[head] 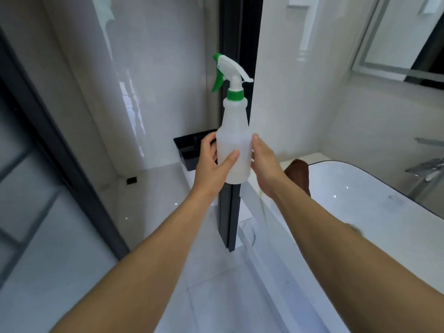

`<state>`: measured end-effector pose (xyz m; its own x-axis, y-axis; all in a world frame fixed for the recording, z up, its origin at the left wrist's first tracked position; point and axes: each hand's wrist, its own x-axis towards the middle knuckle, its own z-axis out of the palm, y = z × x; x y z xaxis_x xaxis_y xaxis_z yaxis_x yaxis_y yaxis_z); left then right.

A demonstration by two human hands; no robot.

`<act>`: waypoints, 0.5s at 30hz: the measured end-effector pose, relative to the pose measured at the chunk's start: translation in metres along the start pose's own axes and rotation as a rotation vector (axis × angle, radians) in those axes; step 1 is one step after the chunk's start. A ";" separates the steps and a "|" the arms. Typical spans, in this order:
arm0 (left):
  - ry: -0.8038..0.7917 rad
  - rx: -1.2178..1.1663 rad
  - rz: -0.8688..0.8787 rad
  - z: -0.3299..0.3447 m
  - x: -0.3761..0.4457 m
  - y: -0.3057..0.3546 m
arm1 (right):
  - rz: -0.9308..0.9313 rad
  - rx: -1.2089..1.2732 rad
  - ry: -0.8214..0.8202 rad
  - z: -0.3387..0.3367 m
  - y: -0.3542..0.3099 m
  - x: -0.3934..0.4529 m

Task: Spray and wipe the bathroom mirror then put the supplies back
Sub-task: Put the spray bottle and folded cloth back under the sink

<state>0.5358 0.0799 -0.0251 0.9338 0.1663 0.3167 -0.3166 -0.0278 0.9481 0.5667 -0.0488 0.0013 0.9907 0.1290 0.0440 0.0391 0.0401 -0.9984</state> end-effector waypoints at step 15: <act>0.110 -0.023 -0.133 0.004 -0.113 -0.311 | 0.075 0.005 0.000 -0.016 0.348 -0.012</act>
<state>0.5295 0.0662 -0.3553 0.9443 0.2738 0.1825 -0.1964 0.0239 0.9802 0.5710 -0.0523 -0.3467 0.9908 0.1315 -0.0312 -0.0362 0.0354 -0.9987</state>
